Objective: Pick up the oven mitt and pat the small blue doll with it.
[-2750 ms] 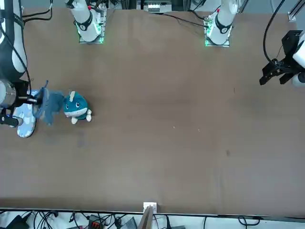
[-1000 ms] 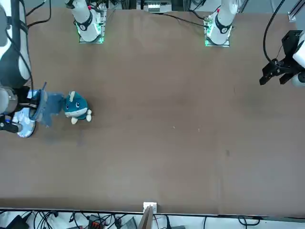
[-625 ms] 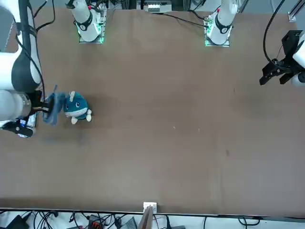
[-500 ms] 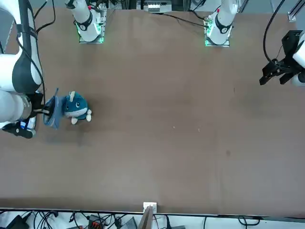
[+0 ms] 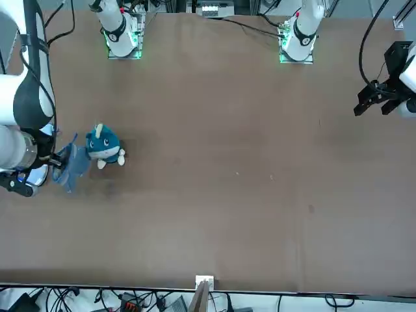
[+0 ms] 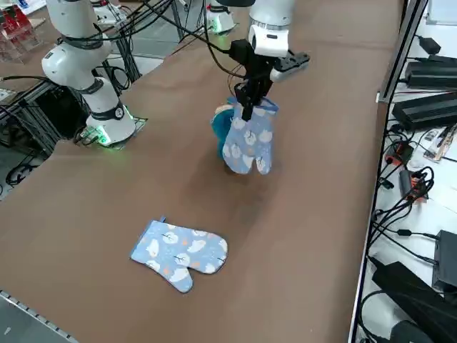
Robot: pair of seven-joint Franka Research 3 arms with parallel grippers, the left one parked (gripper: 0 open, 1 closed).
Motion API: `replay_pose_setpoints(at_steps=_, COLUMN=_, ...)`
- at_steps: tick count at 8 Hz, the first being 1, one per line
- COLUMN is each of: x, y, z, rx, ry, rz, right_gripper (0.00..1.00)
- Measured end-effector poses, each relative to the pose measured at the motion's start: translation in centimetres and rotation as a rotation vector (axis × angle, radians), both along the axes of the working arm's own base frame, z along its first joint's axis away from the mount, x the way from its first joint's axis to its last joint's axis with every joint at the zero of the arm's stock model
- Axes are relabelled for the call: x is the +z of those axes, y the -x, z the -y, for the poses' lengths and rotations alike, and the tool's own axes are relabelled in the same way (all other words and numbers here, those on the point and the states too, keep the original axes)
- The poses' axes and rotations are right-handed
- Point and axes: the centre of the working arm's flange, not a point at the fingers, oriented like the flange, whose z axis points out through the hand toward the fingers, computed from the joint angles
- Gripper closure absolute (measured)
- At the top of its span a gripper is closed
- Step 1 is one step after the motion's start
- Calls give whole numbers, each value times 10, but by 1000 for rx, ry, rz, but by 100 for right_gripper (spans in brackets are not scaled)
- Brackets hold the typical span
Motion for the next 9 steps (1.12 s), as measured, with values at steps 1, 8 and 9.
replay_pose_setpoints(at_steps=1, x=0, y=4, z=10, rx=16, ry=49, rz=-38, right_gripper=96)
replay_pose_setpoints(at_steps=8, x=-13, y=28, z=-44, rx=71, ry=22, rz=-239, right_gripper=96)
replay_pose_setpoints(at_steps=9, x=-12, y=25, z=-47, rx=75, ry=12, rz=-218, right_gripper=96)
